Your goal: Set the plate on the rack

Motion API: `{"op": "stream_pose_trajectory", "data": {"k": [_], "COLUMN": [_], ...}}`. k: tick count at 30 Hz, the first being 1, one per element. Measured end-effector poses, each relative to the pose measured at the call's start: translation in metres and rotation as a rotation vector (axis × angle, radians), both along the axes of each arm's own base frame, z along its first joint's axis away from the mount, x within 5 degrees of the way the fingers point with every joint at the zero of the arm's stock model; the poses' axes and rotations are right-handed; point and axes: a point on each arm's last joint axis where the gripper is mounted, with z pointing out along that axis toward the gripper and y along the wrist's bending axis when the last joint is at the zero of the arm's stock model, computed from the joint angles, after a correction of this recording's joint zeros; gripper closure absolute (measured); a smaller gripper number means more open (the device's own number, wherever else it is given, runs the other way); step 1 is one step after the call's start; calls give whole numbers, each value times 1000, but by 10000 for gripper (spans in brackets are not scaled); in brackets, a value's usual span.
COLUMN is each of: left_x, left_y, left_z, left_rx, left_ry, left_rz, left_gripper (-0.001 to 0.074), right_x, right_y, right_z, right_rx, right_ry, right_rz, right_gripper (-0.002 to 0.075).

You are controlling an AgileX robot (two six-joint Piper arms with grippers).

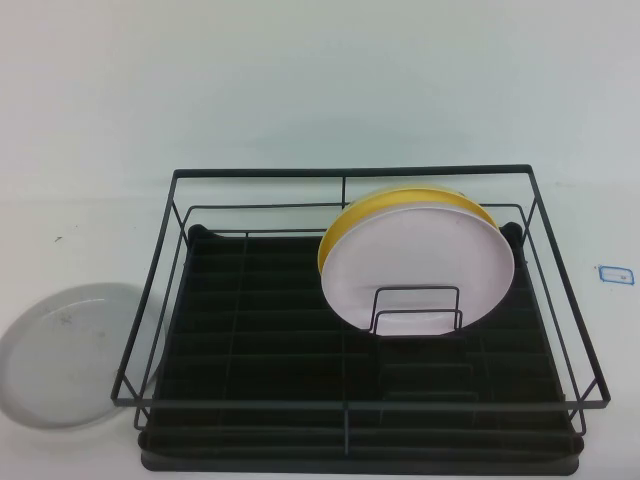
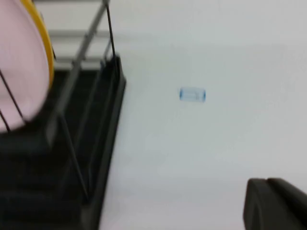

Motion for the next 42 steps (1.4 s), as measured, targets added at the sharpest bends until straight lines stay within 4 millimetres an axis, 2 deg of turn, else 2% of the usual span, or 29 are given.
{"op": "stream_pose_trajectory", "data": {"k": [2,4,11,16,19,23,26,28,31,35,39,42], "left_x": [0,0,-1,-10,-19,-33,-42,-37,-22,-6,6,17], "left_y": [0,0,3,8,2,0,8,13,17,19,19,20], "left_z": [2,8,23,50,76,125,164,181,200,212,206,198], "left_rx": [-31,-66,-121,-311,-181,40,140,197,214,251,253,336], "left_ry": [-23,-84,-253,-554,-665,-559,-443,-313,-148,-78,6,103], "left_rz": [1,5,22,22,-29,-7,83,136,170,194,193,192], "left_gripper": [734,734,734,734,734,734,734,734,734,734,734,734], "right_x": [0,2,4,1,-4,-22,-48,-64,-69,-55,-55,-55], "right_y": [0,1,-2,-10,-15,-14,-9,-5,-3,-2,-2,-2], "right_z": [1,10,33,47,67,120,171,200,229,246,254,255], "right_rx": [12,80,461,569,625,546,324,203,134,112,123,142], "right_ry": [-16,-110,-353,-526,-666,-870,-1027,-1072,-1014,-880,-916,-911], "right_rz": [0,-8,-74,-130,-144,-85,-28,-10,-4,-5,-3,0], "right_gripper": [728,728,728,728,728,728,728,728,728,728,728,728]}}
